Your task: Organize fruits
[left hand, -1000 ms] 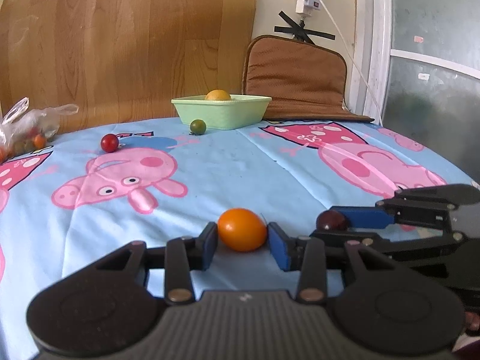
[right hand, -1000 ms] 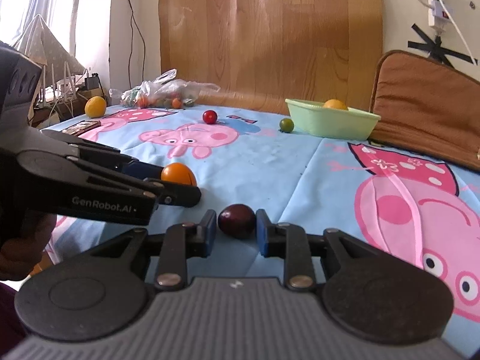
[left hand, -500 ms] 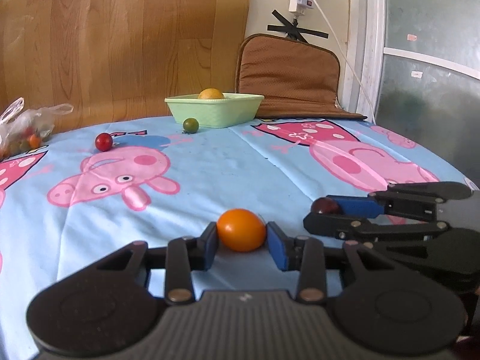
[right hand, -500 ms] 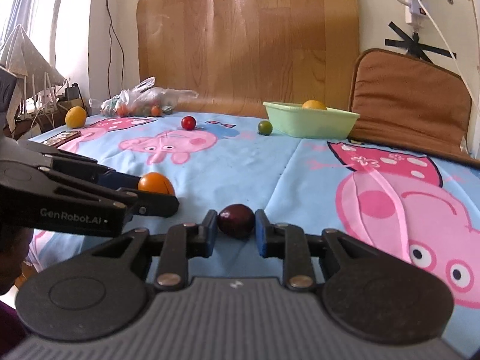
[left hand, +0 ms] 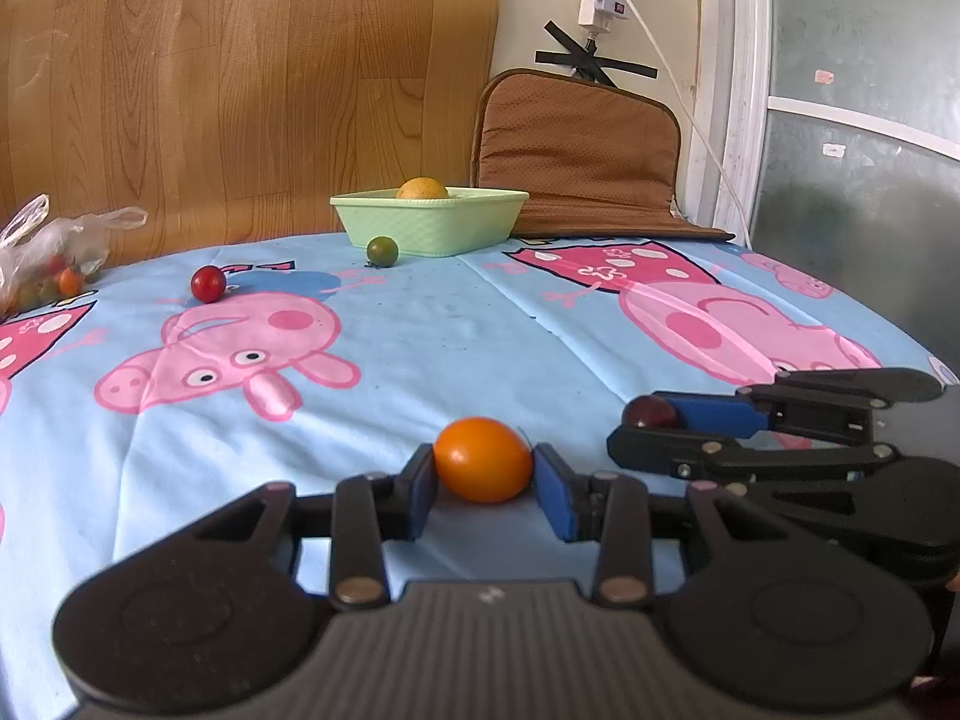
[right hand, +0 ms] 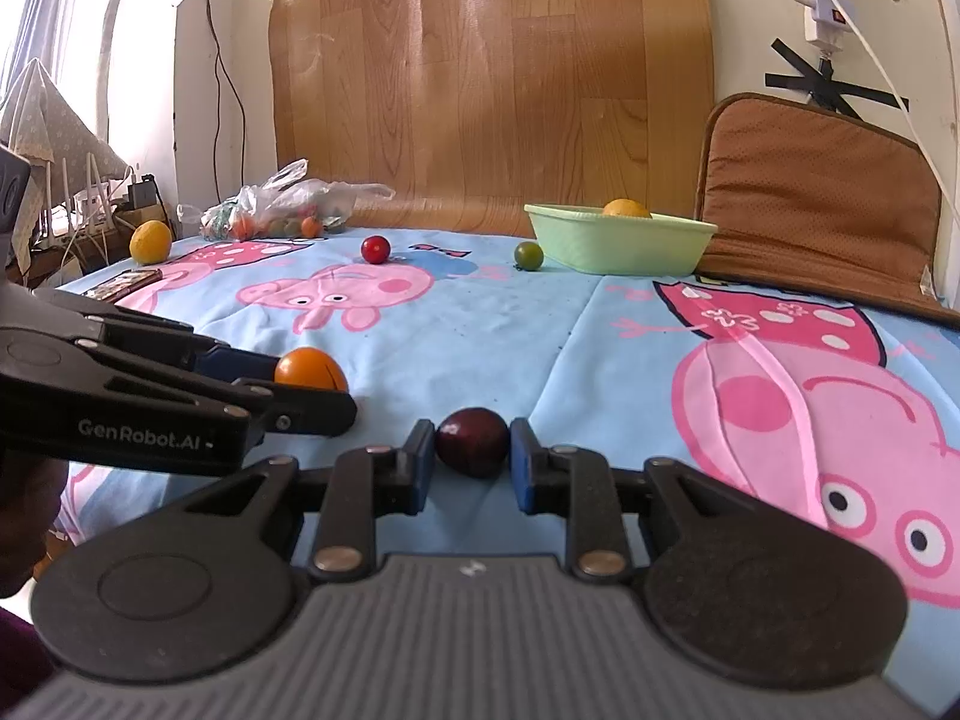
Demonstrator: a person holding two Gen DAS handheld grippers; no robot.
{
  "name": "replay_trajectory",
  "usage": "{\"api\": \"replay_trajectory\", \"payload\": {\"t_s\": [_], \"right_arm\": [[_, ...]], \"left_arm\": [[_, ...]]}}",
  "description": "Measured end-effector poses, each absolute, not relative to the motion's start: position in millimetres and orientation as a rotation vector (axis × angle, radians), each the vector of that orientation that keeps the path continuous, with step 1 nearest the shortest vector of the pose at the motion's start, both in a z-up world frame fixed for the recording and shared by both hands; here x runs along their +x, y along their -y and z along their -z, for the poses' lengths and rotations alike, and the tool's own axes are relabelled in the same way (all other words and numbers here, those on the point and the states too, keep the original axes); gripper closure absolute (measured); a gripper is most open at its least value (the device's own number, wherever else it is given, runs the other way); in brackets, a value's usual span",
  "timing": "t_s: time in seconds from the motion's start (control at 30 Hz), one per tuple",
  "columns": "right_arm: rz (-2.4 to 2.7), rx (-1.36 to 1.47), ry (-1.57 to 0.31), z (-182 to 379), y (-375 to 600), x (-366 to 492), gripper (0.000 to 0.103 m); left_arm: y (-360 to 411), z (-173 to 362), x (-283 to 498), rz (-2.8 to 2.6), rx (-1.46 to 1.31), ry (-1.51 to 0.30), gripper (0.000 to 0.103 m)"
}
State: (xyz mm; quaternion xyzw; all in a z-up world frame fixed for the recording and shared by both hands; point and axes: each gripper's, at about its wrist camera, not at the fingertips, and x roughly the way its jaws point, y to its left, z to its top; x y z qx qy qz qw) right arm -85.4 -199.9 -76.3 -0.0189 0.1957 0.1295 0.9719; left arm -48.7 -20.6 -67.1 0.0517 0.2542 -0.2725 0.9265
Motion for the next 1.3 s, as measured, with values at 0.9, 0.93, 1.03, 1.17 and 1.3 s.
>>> {"api": "replay_trajectory", "payload": {"t_s": [0.9, 0.93, 1.03, 1.17, 1.3], "right_arm": [[-0.264, -0.037, -0.391, 76.2, 201.4, -85.5, 0.073], [-0.264, -0.038, -0.391, 76.2, 201.4, -85.6, 0.073], [-0.264, -0.038, -0.391, 76.1, 201.5, -85.7, 0.074], [-0.264, -0.038, -0.39, 76.1, 201.8, -85.7, 0.074], [-0.264, -0.037, -0.389, 76.1, 202.0, -85.9, 0.074]], "left_arm": [[20.7, 67.2, -49.5, 0.555, 0.11, -0.517, 0.067], [20.7, 67.2, -49.5, 0.555, 0.111, -0.517, 0.067], [20.5, 67.2, -49.4, 0.553, 0.113, -0.516, 0.067], [20.2, 67.3, -49.6, 0.552, 0.119, -0.513, 0.068], [20.9, 67.6, -49.4, 0.551, 0.123, -0.511, 0.068]]}}
